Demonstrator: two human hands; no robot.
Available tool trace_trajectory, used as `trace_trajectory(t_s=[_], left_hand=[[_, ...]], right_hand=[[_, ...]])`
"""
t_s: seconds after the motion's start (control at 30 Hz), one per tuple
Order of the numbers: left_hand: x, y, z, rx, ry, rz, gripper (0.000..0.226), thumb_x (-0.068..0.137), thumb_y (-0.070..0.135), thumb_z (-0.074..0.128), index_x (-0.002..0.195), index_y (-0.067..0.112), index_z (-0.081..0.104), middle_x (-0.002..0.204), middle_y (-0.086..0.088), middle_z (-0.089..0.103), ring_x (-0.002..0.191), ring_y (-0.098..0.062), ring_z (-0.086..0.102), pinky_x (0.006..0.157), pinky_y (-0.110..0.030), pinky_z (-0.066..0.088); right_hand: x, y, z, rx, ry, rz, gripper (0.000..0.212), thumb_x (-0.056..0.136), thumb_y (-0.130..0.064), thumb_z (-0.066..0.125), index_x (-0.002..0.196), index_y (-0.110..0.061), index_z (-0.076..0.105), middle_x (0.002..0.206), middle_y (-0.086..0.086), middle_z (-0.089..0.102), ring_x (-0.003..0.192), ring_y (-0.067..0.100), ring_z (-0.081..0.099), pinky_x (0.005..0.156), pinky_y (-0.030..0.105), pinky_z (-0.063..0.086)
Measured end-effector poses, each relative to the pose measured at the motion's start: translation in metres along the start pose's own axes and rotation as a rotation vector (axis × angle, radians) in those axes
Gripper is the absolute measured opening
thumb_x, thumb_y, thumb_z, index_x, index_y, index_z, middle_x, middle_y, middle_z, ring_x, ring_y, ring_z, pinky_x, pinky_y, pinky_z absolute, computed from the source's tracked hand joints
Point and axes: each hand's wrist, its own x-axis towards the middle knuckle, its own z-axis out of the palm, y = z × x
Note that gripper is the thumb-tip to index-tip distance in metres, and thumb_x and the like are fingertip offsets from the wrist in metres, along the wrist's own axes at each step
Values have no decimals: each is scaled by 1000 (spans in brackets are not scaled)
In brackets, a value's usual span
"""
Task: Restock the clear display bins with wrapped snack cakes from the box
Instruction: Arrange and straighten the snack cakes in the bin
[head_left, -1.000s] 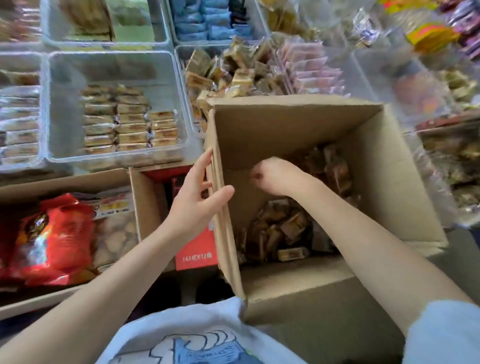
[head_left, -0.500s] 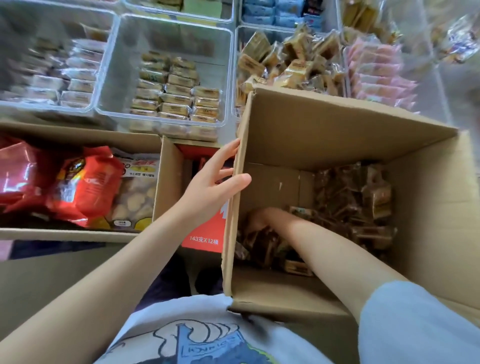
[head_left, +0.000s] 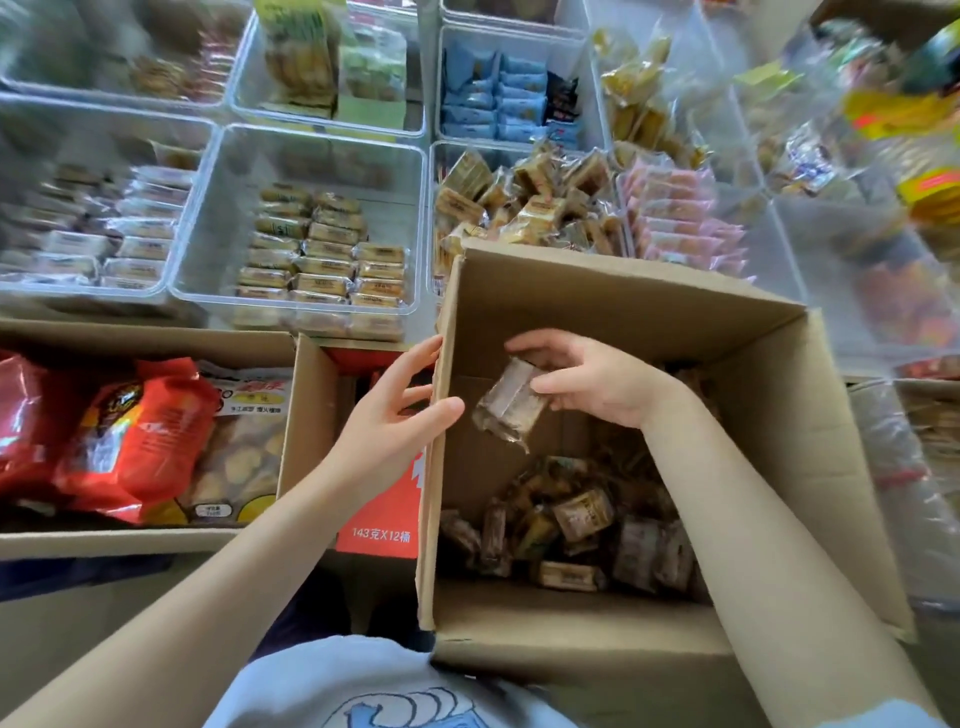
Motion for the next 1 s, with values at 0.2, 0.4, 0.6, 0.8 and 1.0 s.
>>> trace_trajectory(t_s=[0.2, 0.4, 0.6, 0.8, 1.0], left_hand=[[3, 37, -9, 576, 85, 651, 62, 86, 38, 70, 143, 38, 46, 152, 5, 43, 141, -17, 38, 114, -41, 30], [10, 70, -62, 224, 58, 432, 34, 82, 48, 71, 113, 34, 68, 109, 19, 70, 101, -2, 66, 87, -23, 55], [13, 60, -130, -201, 130, -55, 24, 86, 42, 70, 99, 23, 76, 89, 3, 78, 86, -11, 73, 74, -26, 55], [15, 23, -214, -357, 252, -145, 26, 84, 39, 74, 89, 15, 79, 80, -2, 76, 74, -12, 67, 70, -26, 55], [38, -64, -332, 51, 563, -83, 31, 87, 47, 68, 110, 27, 72, 108, 1, 74, 107, -21, 67, 97, -39, 51]], right_hand=[[-39, -36, 30, 373, 4, -172, 32, 99, -11, 51, 130, -14, 59, 127, 16, 63, 122, 35, 60, 103, 47, 49], [-24, -73, 79, 125, 46, -77, 41, 107, -32, 36, 128, -9, 62, 101, 14, 67, 75, 23, 61, 70, 34, 51], [23, -110, 132, -127, 77, -35, 47, 106, -46, 37, 116, -12, 68, 96, 18, 71, 74, 26, 62, 73, 35, 52], [106, -146, 196, -248, 48, -35, 27, 101, -34, 56, 110, -13, 71, 100, 15, 74, 85, 29, 67, 82, 40, 53], [219, -169, 267, -340, 179, -95, 15, 94, -22, 69, 108, -20, 67, 98, 2, 76, 92, 20, 72, 93, 49, 56]])
